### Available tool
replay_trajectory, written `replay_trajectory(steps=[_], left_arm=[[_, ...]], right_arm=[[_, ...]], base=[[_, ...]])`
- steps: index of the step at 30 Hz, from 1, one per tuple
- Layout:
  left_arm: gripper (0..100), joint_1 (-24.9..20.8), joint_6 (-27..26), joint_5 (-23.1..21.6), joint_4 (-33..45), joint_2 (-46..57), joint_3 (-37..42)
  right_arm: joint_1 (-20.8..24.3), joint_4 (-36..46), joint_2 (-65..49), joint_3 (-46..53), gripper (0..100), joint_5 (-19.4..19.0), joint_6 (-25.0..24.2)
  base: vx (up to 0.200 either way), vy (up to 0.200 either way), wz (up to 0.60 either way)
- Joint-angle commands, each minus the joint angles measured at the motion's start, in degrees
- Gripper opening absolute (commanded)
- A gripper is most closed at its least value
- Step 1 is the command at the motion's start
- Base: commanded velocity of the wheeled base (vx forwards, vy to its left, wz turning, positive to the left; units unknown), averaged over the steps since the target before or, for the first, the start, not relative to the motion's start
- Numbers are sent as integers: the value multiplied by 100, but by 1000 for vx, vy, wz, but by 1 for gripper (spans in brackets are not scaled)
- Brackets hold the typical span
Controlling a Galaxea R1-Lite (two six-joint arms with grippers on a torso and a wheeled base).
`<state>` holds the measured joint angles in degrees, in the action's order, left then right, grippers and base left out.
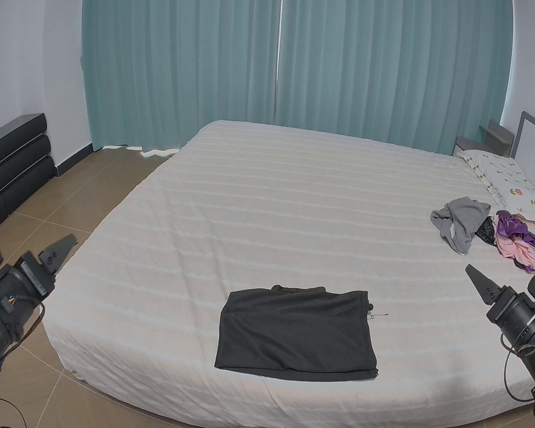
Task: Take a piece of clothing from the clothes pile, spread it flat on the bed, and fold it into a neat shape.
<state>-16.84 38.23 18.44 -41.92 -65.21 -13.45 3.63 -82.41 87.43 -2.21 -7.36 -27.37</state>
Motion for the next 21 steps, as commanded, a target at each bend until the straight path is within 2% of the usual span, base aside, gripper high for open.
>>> replay_trajectory(steps=[1,6,7,11,15,16,21], left_arm=[[100,5,-720,326,861,2030,483],[100,14,-1116,344,2443,3339,202],[100,14,-1116,344,2443,3339,202],[100,84,-1336,353,3445,4174,-26],[100,479,-1661,344,3885,4657,-44],[100,523,-1722,344,3929,4719,-44],[100,813,-2223,344,4271,5308,-44]], right_arm=[[-223,278,-1334,221,100,7,153],[-179,1421,-2837,221,100,-125,443],[-179,1421,-2837,221,100,-125,443],[-187,3319,-4507,212,100,-714,865],[-64,5253,-5816,-166,100,-890,1146],[-12,5507,-5983,-245,100,-890,1181],[551,7388,-7267,-931,100,-890,1682]], base=[[0,0,0],[0,0,0],[0,0,0],[0,0,0],[0,0,0],[0,0,0],[0,0,0]])
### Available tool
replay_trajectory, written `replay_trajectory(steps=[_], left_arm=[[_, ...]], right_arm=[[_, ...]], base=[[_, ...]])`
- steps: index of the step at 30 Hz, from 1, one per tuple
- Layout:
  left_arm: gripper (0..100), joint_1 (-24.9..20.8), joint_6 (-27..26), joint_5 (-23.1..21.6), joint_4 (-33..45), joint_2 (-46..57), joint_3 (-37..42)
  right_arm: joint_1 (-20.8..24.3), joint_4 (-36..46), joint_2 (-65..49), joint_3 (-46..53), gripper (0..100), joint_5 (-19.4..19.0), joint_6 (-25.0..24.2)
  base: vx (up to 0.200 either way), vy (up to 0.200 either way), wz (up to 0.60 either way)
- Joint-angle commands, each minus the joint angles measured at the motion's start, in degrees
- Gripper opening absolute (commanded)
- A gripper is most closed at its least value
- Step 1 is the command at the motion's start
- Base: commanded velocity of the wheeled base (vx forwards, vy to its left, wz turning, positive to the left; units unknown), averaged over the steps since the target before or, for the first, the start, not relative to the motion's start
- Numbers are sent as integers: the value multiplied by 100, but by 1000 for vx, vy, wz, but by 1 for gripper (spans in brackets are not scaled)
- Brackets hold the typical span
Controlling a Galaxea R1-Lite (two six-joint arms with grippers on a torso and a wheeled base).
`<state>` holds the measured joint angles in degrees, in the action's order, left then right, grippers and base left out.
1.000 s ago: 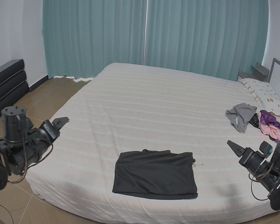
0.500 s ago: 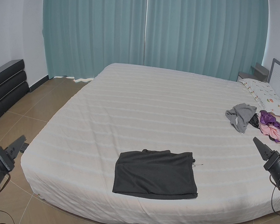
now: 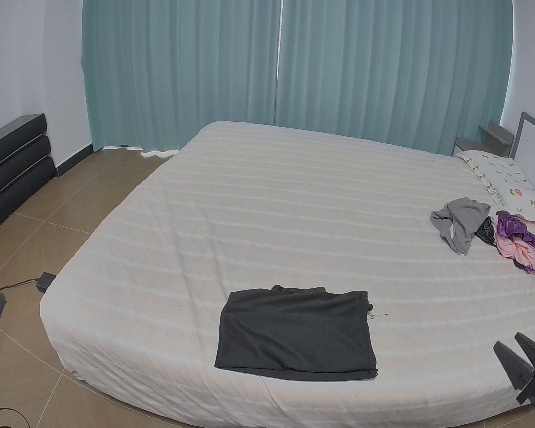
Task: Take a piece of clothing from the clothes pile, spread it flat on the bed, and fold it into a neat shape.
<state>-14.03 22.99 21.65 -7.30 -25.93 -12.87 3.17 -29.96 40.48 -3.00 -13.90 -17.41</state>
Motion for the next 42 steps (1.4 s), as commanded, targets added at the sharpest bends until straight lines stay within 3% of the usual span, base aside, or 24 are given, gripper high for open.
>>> replay_trajectory(steps=[1,4,5,6,10,13,19,25,26,27,28,31,35,37,42], left_arm=[[100,612,-831,23,897,1512,-101],[100,753,-1016,15,1003,1705,-101],[100,920,-1209,15,1126,1907,-110],[100,972,-1280,6,1143,1978,-110],[100,1201,-1543,6,1126,2136,-128],[100,1377,-1956,-56,1152,2505,-119],[100,1394,-2211,-56,897,2575,-93],[100,1394,-2255,-205,669,2575,127],[100,1394,-2273,-240,168,2575,391],[100,1394,-2273,-240,168,2575,391],[100,1394,-2493,-381,-412,2575,786],[100,1394,-2844,-785,-1001,2575,1287],[100,1394,-2756,-1022,-975,2575,1287],[100,1394,-2747,-1427,-606,2575,1287],[100,1394,-2686,-1673,-87,2575,1287]], right_arm=[[676,2548,-2800,-1001,100,-236,836],[764,3190,-3152,-1265,100,-236,1038],[808,3919,-3468,-1590,100,-236,1178],[799,4060,-3468,-1669,100,-210,1213],[747,4174,-3477,-1959,100,-131,1249],[474,4218,-3468,-2020,100,177,1380],[316,4113,-3477,-1853,100,388,1723],[316,3269,-3477,-1449,100,651,2075],[316,2619,-3477,-948,100,898,2382],[316,2619,-3477,-948,100,898,2382],[316,1810,-3477,-359,100,959,2672],[316,1036,-3468,300,100,950,2875],[316,1327,-3477,300,100,1029,2822],[316,1757,-3477,300,100,1223,2637],[307,2583,-3468,300,100,1372,2558]], base=[[0,0,0],[0,0,0],[0,0,0],[0,0,0],[0,0,0],[0,0,0],[0,0,0],[0,0,0],[0,0,0],[0,0,0],[0,0,0],[0,0,0],[0,0,0],[0,0,0],[0,0,0]])
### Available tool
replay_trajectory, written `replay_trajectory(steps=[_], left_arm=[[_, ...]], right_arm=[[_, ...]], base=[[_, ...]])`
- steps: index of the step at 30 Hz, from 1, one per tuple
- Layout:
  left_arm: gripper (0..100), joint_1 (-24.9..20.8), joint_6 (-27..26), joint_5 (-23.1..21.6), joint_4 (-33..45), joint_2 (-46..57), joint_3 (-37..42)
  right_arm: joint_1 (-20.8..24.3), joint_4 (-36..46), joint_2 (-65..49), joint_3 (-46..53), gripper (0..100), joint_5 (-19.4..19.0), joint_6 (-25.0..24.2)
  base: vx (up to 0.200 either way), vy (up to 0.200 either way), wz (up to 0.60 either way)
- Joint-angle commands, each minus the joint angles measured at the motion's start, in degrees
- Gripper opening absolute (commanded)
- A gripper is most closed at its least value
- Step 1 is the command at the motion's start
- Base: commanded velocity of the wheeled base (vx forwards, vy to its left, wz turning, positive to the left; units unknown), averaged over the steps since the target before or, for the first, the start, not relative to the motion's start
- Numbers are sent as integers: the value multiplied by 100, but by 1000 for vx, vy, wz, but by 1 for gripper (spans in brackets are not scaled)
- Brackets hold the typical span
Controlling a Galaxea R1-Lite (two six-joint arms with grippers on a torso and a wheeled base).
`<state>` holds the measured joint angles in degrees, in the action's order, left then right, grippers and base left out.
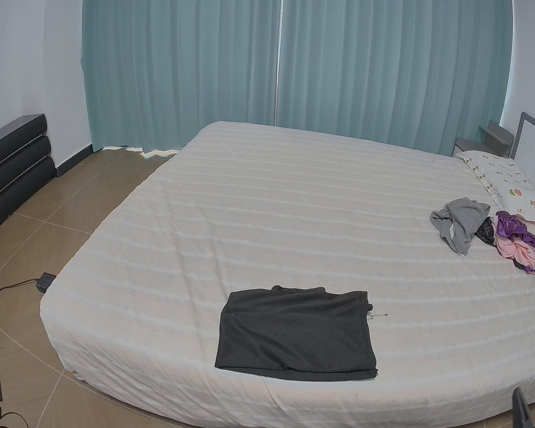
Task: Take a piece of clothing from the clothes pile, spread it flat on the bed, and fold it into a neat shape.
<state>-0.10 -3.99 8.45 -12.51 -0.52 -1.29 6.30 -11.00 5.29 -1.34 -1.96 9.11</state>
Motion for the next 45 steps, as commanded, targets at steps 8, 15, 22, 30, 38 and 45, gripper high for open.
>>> replay_trajectory(steps=[8,15,22,30,38,45], left_arm=[[100,-8,21,-687,882,35,129],[100,-8,126,-1311,1321,44,129],[100,-8,363,-1302,1312,44,129],[100,1,399,-1223,1295,26,129],[100,-8,425,-1029,1295,35,129],[100,-8,390,-1038,1286,35,129]], right_arm=[[-33,748,51,134,100,231,-410],[-270,1346,-19,64,100,170,-805],[-613,1267,-520,64,100,-155,-401],[-613,1082,-520,134,100,-155,-462],[-613,1056,-520,134,100,-120,-515],[-613,1064,-520,134,100,-129,-612]], base=[[0,0,0],[0,0,0],[0,0,0],[0,0,0],[0,0,0],[0,0,0]])
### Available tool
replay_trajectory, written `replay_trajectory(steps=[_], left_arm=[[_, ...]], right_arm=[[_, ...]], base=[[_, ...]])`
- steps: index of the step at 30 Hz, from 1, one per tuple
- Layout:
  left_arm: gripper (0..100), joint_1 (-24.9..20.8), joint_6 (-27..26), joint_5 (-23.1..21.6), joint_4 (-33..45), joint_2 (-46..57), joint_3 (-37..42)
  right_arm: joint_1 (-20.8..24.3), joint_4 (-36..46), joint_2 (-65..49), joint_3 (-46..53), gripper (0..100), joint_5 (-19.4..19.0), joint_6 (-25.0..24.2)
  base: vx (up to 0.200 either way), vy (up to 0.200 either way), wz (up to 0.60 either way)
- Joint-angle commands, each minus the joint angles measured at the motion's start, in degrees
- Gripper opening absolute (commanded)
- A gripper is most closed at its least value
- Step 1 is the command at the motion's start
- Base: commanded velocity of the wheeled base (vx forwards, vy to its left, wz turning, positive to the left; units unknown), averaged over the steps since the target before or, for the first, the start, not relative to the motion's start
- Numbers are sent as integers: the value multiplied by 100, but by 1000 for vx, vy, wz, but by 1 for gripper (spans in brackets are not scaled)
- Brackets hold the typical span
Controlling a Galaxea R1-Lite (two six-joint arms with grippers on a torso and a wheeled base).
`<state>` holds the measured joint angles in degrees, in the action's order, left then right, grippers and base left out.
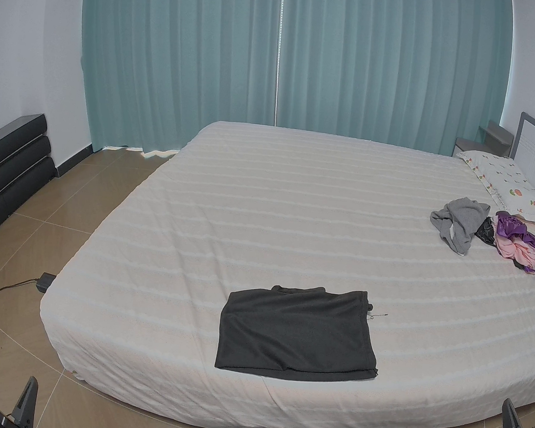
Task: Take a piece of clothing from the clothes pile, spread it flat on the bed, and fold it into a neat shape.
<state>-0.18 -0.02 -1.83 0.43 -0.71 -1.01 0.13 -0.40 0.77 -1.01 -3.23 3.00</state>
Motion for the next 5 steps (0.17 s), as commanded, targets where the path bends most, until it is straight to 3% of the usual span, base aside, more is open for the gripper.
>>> replay_trajectory(steps=[1,5], left_arm=[[100,1,2,-2,1,53,101],[100,1,-6,-2,1,53,101]], right_arm=[[4,-4,-68,101,100,7,-10],[4,5,-59,101,100,42,-89]], base=[[0,0,0],[0,0,0]])
